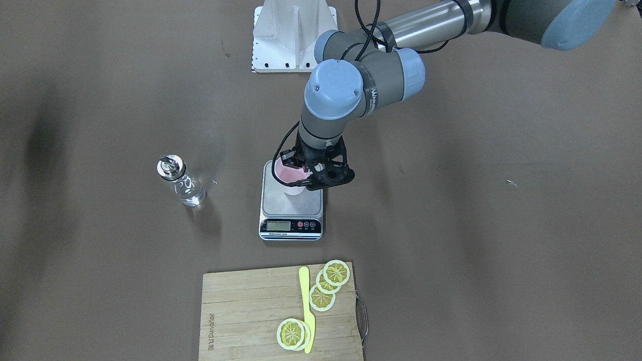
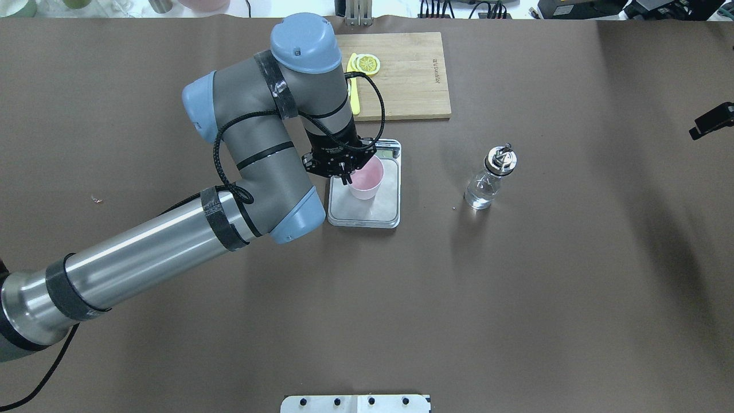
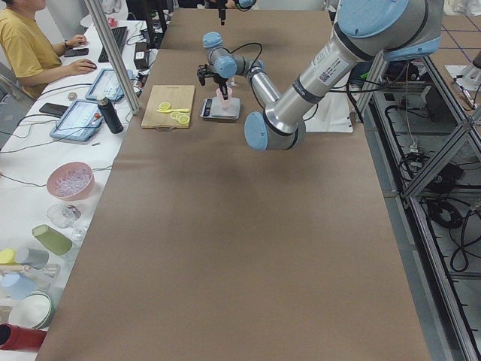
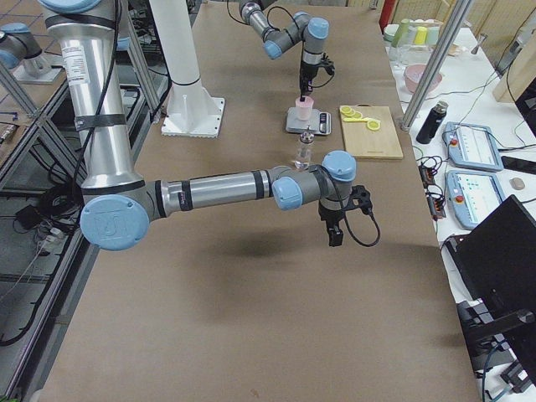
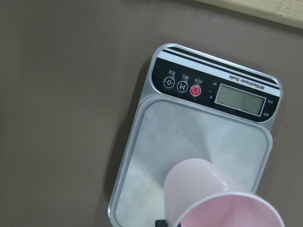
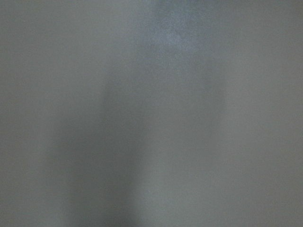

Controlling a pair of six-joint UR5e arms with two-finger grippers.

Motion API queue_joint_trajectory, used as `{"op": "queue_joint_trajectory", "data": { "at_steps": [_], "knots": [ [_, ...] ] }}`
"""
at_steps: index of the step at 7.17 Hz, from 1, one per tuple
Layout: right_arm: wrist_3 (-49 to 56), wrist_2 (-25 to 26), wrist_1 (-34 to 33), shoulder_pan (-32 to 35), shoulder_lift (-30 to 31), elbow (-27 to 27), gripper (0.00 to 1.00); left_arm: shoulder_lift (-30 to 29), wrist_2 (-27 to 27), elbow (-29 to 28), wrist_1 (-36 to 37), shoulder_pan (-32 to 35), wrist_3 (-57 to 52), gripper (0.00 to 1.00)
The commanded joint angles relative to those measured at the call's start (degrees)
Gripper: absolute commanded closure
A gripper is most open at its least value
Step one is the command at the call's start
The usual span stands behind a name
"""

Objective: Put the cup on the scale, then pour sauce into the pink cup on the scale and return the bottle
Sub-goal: 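Open the left gripper and lift it off the cup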

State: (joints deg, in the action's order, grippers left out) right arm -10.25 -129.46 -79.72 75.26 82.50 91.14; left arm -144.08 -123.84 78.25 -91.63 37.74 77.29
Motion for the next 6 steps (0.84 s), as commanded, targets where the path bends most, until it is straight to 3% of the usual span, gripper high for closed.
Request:
{"op": "queue_joint_trajectory", "data": {
  "at_steps": [1,2,4,6],
  "knots": [
    [0.0,0.0,0.0,-0.2,0.0,0.0,0.00,0.5,0.2,-0.1,-2.5,-0.3,-0.6,0.52],
    [0.1,-0.1,0.1,-0.2,-0.1,0.1,0.00,0.5,1.8,0.5,-3.4,-0.3,-0.5,0.02],
    [0.1,-0.3,0.1,-0.2,-0.8,2.9,0.00,1.7,2.5,3.5,-3.2,1.2,-1.2,0.01],
    [0.0,-0.4,0.0,-3.6,-1.3,9.1,0.00,9.0,-1.1,12.1,-1.9,5.4,-7.1,0.01]
  ]
}}
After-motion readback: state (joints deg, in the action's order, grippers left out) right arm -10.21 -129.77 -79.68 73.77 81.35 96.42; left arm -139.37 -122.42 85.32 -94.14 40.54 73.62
